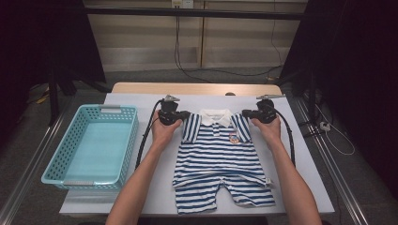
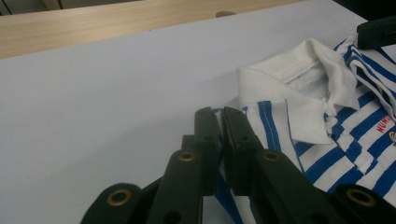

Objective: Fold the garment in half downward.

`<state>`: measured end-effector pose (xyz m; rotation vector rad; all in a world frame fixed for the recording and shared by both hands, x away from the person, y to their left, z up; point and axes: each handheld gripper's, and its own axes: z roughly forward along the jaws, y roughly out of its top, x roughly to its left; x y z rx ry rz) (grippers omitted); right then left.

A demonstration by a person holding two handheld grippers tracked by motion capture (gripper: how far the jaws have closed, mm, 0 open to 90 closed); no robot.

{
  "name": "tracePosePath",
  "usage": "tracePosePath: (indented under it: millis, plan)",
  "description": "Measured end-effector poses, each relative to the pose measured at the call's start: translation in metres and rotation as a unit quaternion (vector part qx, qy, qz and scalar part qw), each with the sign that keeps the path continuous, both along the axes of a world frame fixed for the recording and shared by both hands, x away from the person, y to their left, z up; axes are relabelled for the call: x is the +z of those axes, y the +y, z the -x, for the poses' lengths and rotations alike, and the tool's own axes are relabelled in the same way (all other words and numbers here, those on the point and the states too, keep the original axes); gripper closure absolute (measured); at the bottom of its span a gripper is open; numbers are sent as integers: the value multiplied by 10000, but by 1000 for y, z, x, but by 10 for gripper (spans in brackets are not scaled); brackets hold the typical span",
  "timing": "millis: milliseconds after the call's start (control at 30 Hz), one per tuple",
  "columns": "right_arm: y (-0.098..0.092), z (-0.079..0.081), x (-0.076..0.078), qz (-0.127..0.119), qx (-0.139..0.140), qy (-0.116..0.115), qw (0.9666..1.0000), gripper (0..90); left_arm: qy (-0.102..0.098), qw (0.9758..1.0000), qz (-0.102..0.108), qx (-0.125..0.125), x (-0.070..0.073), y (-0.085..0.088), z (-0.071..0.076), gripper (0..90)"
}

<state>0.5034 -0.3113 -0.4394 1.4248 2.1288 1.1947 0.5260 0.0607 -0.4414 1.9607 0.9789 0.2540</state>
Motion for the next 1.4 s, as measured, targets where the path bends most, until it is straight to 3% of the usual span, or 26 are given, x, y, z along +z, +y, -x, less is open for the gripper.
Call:
tracePosePath:
  millis: [500,600,633,667,700,733,767,800,833,867,900,933,1000,1033,1067,1100,1133,1233,1333,1367,1400]
  plan:
    - [-2,2,13,-229,-79,-292,9993,866,-209,9997,75,131,14,7,-1,878]
    - [-3,1,15,-272,-107,-334,9990,867,-229,9994,187,202,16,8,-1,882]
    - [-3,1,15,-286,-117,-349,9989,867,-228,9996,76,117,17,10,-1,883]
    - [-3,1,16,-288,-114,-375,9988,867,-218,9993,231,196,17,9,-1,884]
    - [-3,1,16,-299,-120,-378,9988,867,-239,9997,52,84,19,12,-2,885]
    - [-3,1,16,-311,-123,-370,9988,867,-218,9992,261,206,19,9,-1,885]
    - [-2,1,16,-305,-141,-387,9987,867,-247,9996,59,78,20,12,-2,886]
    - [-3,0,17,-314,-140,-385,9987,867,-229,9991,284,213,20,9,-1,886]
    - [-3,0,17,-304,-121,-399,9987,867,-245,9996,131,104,21,12,-2,886]
    - [-2,0,18,-316,-110,-400,9986,867,-224,9991,290,214,22,10,-1,887]
    - [-2,0,20,-314,-111,-423,9985,867,-224,9995,178,127,24,12,-2,887]
    - [-1,0,21,-308,-129,-425,9985,867,-241,9993,257,149,25,11,-2,886]
    - [0,-1,25,-305,-116,-460,9984,868,-279,9994,174,112,30,12,-3,887]
    - [1,-1,26,-291,-131,-486,9983,867,-263,9989,321,209,30,11,-2,887]
    - [1,-1,27,-280,-118,-502,9983,867,-272,9988,338,231,32,11,-2,887]
    - [1,-1,28,-286,-115,-492,9983,868,-322,9992,185,146,34,13,-3,887]
    - [1,-2,29,-285,-121,-506,9982,867,-260,9985,410,249,35,11,-2,887]
    - [1,-2,33,-326,-127,-560,9978,867,-367,9987,264,222,38,13,-4,887]
    - [1,-2,36,-327,-137,-615,9975,867,-400,9981,359,315,39,13,-4,887]
    - [0,-2,37,-334,-120,-618,9975,867,-421,9988,155,191,41,16,-5,887]
    - [1,-1,38,-326,-150,-622,9974,867,-432,9977,406,322,41,13,-5,887]
